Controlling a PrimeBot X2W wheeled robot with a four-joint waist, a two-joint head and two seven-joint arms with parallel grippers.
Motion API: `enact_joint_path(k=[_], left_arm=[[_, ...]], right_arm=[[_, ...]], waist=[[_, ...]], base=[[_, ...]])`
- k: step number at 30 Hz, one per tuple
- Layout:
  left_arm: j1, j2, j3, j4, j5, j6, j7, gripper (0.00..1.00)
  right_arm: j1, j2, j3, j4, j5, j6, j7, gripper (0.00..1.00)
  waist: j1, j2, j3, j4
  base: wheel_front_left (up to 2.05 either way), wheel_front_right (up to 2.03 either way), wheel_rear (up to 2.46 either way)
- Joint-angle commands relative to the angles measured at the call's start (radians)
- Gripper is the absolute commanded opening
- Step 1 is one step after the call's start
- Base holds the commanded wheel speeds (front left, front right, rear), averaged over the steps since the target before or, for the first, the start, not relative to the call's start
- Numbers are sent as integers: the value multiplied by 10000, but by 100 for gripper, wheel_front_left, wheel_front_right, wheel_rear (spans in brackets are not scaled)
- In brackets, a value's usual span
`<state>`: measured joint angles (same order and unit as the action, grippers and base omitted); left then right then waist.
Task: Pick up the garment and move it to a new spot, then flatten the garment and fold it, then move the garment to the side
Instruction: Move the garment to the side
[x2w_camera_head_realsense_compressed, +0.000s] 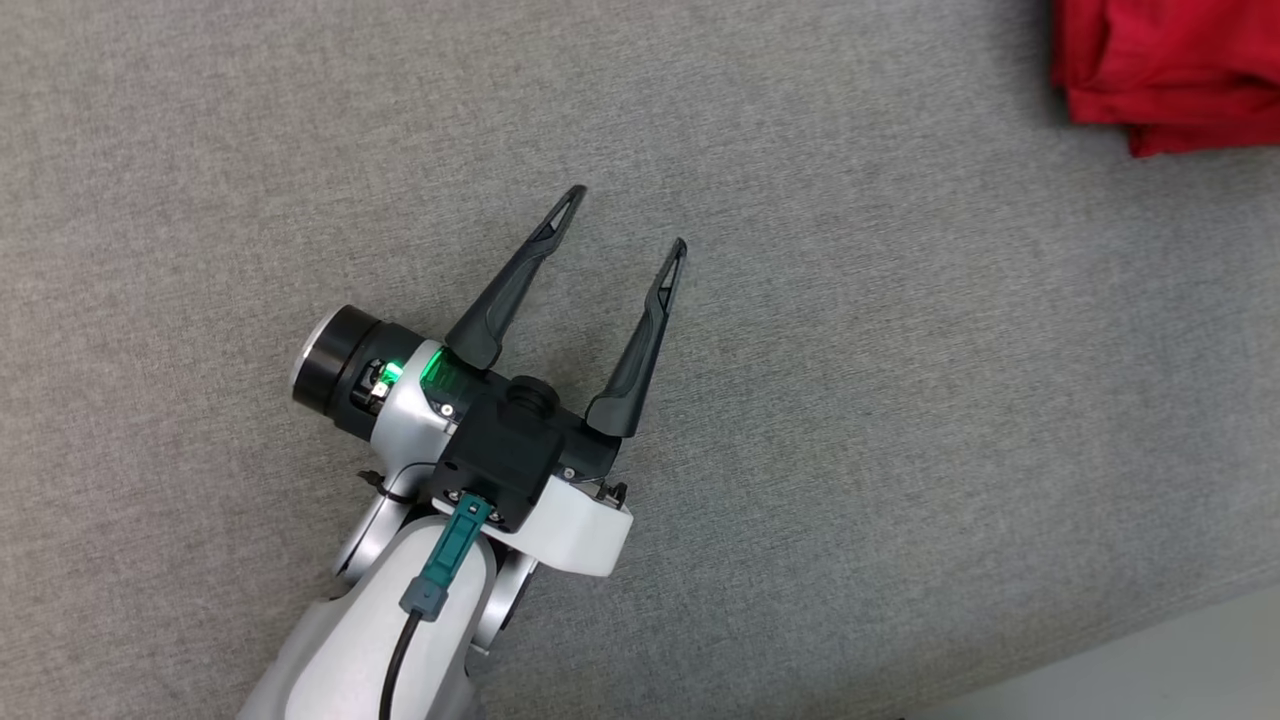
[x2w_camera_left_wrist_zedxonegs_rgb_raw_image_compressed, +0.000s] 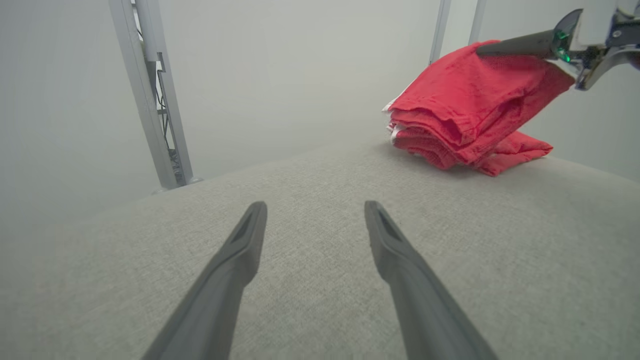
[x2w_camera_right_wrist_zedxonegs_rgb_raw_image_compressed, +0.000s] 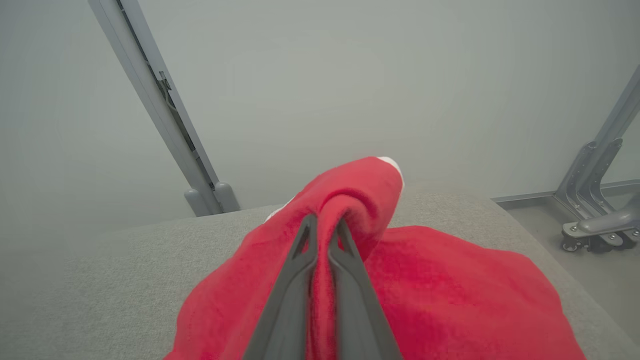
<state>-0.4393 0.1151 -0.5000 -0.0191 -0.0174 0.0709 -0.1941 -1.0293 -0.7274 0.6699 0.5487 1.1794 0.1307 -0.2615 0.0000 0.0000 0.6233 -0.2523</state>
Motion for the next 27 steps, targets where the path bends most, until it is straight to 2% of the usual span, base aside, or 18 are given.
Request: enact_joint_path(k=[1,8,11,17,24,25,26,27], left_arm=[[-160,68,-11,-22,138,-23,9,100],[-308,113,-107,-106,124,-30,75,100],[-348,128,-173,-130,101,-38,133,100],[-313,228,-222,-238,80,-29,230,100],[-475,271,-317,-400,127,-71,413,100],[-490,274,-336,-402,125,-78,425,100],[-514,272,-354,-393,114,-69,431,100],[-516,273,-365,-377,99,-65,415,100]], right_arm=[[-127,-226,-32,48,76,0,-51,0],[-176,-871,193,475,198,-2,-51,0],[-180,-1104,430,1270,-167,-2,-51,0],[-544,-699,775,2901,-746,-2,-51,0],[-1416,-140,1060,4429,-2296,-2,-51,1],[-1593,-119,884,4658,-2629,-2,-51,33],[-1728,-94,700,4834,-2980,-3,-51,100],[-1809,-35,494,4986,-3389,-3,-51,100]], waist=[[0,0,117,95],[0,0,308,246],[0,0,324,340],[0,0,354,327],[0,0,440,373],[0,0,438,393],[0,0,417,419],[0,0,377,438]], base=[[0,0,0],[0,0,0],[0,0,0],[0,0,0],[0,0,0],[0,0,0],[0,0,0],[0,0,0]])
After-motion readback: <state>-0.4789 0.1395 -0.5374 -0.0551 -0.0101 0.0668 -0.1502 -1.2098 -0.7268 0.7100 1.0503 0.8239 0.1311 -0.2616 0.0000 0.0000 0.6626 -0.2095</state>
